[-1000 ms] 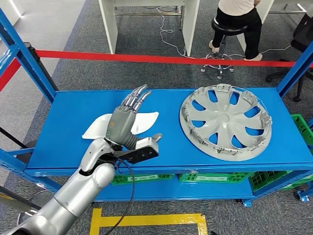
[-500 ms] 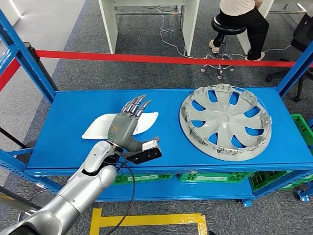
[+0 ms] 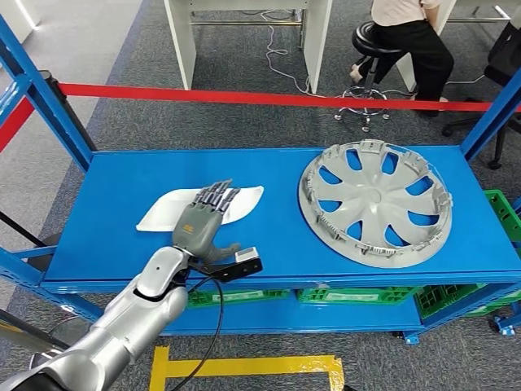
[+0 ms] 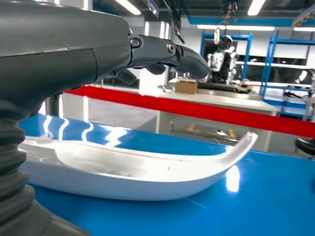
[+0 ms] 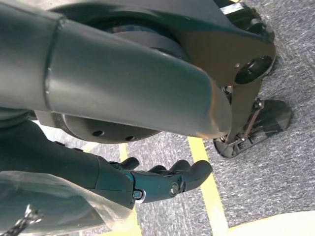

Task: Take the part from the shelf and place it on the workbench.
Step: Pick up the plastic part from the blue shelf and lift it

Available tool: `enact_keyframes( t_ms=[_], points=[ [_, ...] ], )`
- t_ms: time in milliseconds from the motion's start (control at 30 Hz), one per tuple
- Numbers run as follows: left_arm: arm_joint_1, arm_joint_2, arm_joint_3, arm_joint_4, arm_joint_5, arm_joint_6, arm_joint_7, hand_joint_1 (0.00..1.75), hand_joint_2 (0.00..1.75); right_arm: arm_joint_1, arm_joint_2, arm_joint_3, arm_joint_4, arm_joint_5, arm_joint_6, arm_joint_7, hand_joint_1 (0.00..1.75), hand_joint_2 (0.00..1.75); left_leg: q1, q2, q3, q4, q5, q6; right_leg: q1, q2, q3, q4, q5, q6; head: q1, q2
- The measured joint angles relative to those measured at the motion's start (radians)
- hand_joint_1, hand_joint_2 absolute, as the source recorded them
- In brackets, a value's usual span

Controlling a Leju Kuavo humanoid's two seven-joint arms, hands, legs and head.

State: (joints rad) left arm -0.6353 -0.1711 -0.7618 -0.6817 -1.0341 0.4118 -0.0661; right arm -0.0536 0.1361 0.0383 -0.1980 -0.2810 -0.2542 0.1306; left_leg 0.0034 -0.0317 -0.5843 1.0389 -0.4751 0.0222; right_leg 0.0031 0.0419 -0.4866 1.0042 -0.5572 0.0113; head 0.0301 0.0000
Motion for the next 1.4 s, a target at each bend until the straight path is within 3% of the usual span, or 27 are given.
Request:
enact_keyframes(
  t_ms=[167, 433, 567, 633, 700, 767, 1100, 1400],
  points=[
    [-0.022, 0.008, -0.002, 0.12, -0.159, 0.049, 0.123, 0.0, 1.75, 0.001, -0.003, 0.043, 0.002, 0.058, 0.001, 0.031, 0.0, 0.0, 0.0, 0.0, 0.0, 0.0, 0.0, 0.0, 0.0, 0.0, 0.0, 0.001, 0.0, 0.0, 0.0, 0.0],
    [-0.051, 0.008, -0.001, 0.173, -0.233, 0.07, 0.194, 0.0, 1.75, 0.001, -0.005, 0.055, 0.005, 0.066, 0.0, 0.027, 0.0, 0.0, 0.0, 0.0, 0.0, 0.0, 0.0, 0.0, 0.0, 0.0, 0.0, 0.001, 0.0, 0.0, 0.0, 0.0],
    [-0.069, 0.012, 0.0, 0.204, -0.267, 0.014, 0.239, 0.0, 1.75, 0.001, -0.005, 0.059, 0.006, 0.074, 0.0, 0.027, 0.0, 0.0, 0.0, 0.0, 0.0, 0.0, 0.0, 0.0, 0.0, 0.0, 0.0, 0.001, 0.0, 0.0, 0.0, 0.0],
    [-0.081, 0.019, 0.003, 0.224, -0.275, -0.038, 0.255, 0.26, 1.75, 0.001, -0.005, 0.062, 0.006, 0.077, 0.0, 0.026, 0.0, 0.0, 0.0, 0.0, 0.0, 0.0, 0.0, 0.0, 0.0, 0.0, 0.0, 0.001, 0.0, 0.0, 0.0, 0.0],
    [-0.097, 0.026, 0.008, 0.242, -0.278, -0.084, 0.268, 1.13, 1.75, 0.001, -0.005, 0.064, 0.006, 0.08, 0.0, 0.023, 0.0, 0.0, 0.0, 0.0, 0.0, 0.0, 0.0, 0.0, 0.0, 0.0, 0.0, 0.002, 0.0, 0.0, 0.0, 0.0],
    [-0.11, 0.034, 0.014, 0.255, -0.28, -0.126, 0.277, 1.75, 1.75, 0.001, -0.005, 0.065, 0.006, 0.082, 0.001, 0.021, 0.0, 0.0, 0.0, 0.0, 0.0, 0.0, 0.0, -0.001, 0.0, 0.0, 0.0, 0.002, 0.0, 0.0, 0.0, 0.0],
    [-0.129, 0.057, 0.028, 0.295, -0.294, -0.27, 0.288, 1.75, 1.75, 0.001, -0.009, 0.066, 0.007, 0.086, 0.003, 0.011, 0.0, 0.0, 0.0, 0.0, 0.0, 0.0, 0.001, -0.001, 0.0, -0.001, 0.0, 0.002, 0.0, 0.0, 0.0, 0.0],
    [-0.128, 0.066, 0.034, 0.296, -0.306, -0.217, 0.288, 1.75, 1.75, 0.001, -0.01, 0.066, 0.007, 0.087, 0.003, 0.0, 0.0, 0.0, 0.0, 0.0, 0.0, 0.0, 0.001, -0.002, 0.0, -0.001, 0.0, 0.002, 0.0, 0.0, 0.0, 0.0]
  ],
)
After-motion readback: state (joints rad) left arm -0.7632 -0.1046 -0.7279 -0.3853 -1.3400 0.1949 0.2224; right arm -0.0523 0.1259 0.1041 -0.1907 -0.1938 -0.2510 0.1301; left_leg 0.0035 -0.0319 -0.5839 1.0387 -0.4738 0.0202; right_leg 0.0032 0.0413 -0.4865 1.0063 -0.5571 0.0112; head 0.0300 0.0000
